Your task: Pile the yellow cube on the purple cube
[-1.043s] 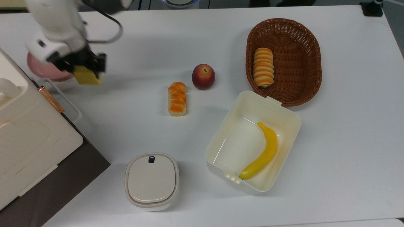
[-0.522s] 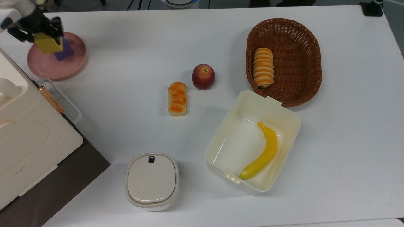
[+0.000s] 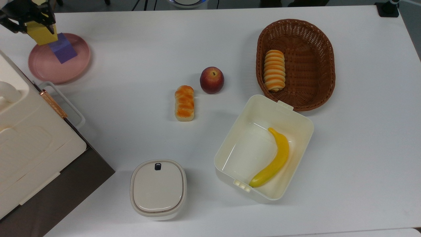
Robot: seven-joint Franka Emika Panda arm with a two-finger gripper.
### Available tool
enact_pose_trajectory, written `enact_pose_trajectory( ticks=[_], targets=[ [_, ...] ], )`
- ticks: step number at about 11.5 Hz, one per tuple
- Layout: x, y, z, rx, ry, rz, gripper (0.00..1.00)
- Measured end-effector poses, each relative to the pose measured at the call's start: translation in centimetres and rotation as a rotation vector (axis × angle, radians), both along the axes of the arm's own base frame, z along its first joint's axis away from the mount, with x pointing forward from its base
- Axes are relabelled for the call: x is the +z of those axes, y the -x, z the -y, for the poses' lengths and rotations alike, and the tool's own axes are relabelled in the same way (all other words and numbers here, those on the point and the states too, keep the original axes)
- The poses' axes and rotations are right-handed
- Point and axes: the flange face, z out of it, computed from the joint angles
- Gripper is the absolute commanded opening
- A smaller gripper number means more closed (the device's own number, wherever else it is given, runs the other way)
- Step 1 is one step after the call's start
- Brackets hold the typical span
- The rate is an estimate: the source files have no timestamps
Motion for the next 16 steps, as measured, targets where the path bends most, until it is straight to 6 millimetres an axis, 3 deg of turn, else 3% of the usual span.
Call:
enact_pose_trajectory(
  ticks=[1, 3, 10, 13, 16],
  targets=[
    [-0.2, 0.0, -0.2, 0.002, -0.005, -0.004, 0.67],
    [-0.7, 0.2, -0.4, 0.002, -0.020, -0.022, 1.00],
    [-0.1, 0.3, -0.7, -0.006, -0.040, -0.015, 1.00],
    [4.4, -0.5, -1.7, 0.004, -0.043, 0.005, 1.00],
    [6.9, -1.7, -3.3, -0.009, -0.071, 0.060, 1.00]
  ],
)
